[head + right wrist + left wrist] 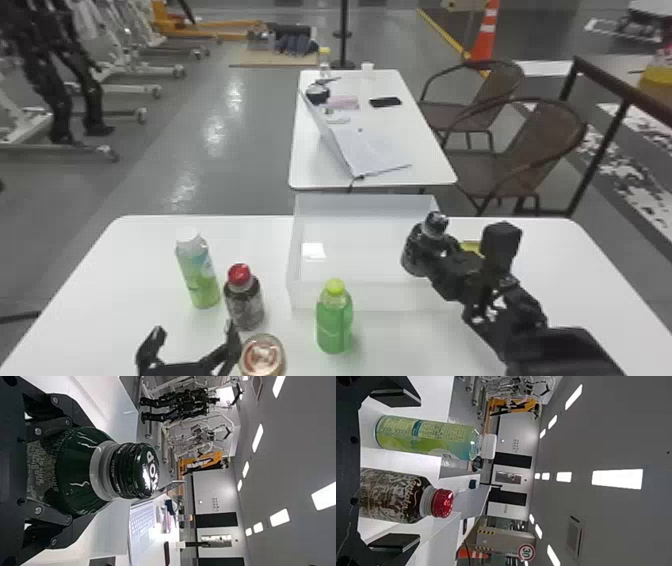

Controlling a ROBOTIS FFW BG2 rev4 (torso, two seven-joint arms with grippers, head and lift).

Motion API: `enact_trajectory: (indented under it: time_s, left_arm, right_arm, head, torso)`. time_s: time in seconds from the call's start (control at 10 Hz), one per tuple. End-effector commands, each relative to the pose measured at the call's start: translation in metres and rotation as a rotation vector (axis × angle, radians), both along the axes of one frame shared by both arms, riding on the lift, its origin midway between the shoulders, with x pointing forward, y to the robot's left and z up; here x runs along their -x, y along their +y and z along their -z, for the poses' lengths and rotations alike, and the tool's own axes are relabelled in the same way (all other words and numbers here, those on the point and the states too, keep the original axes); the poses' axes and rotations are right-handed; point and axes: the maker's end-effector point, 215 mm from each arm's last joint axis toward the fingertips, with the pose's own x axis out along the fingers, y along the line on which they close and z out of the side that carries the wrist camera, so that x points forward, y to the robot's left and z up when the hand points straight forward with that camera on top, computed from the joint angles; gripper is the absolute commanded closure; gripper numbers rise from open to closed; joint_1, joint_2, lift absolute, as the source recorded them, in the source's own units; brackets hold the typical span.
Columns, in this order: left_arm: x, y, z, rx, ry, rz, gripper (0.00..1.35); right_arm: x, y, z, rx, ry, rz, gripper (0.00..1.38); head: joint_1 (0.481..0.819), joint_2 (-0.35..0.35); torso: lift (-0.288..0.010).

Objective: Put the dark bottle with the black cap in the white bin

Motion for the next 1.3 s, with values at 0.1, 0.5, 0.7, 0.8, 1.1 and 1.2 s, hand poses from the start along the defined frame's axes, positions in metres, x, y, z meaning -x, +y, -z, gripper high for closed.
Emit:
enact_trajectory:
  time_s: [0.1,0.5,0.7,0.8,1.1,1.2]
  left_arm:
    - [0.001,-0.001,0.000,0.001,-0.001,-0.001,0.11]
    - [0.000,-0.001,-0.002,-0.002,-0.007,0.000,0.11]
    - [0.000,-0.003,-0.002,-0.001,-0.007,0.003,0.11]
    - [-0.001,-0.003,-0.003,-0.001,-0.010,0.003,0.11]
    - [-0.001,-0.003,-0.006,-0.002,-0.016,0.003,0.11]
    - [-0.001,-0.003,-0.006,-0.002,-0.016,0.003,0.11]
  right_arm:
    - [0.000,0.002,-0.003,0.005,-0.008,-0.004,0.30]
    - [0.009,0.000,-0.026,0.005,-0.064,0.013,0.10]
    - [0.021,-0.007,-0.038,0.018,-0.077,0.044,0.10]
    - [0.033,-0.012,-0.039,0.023,-0.075,0.052,0.10]
    - [0.073,-0.037,-0.035,0.028,-0.070,0.099,0.10]
    - [0.088,-0.046,-0.034,0.029,-0.066,0.128,0.10]
  head:
    - [0.549,0.000]
    - [0.549,0.000]
    - [0.549,0.000]
    - [0.549,0.000]
    - [0.549,0.000]
    - [0.549,0.000]
  torso:
    - [-0.100]
    - [-0.100]
    - [-0.100]
    - [-0.100]
    - [-0.100]
    - [-0.100]
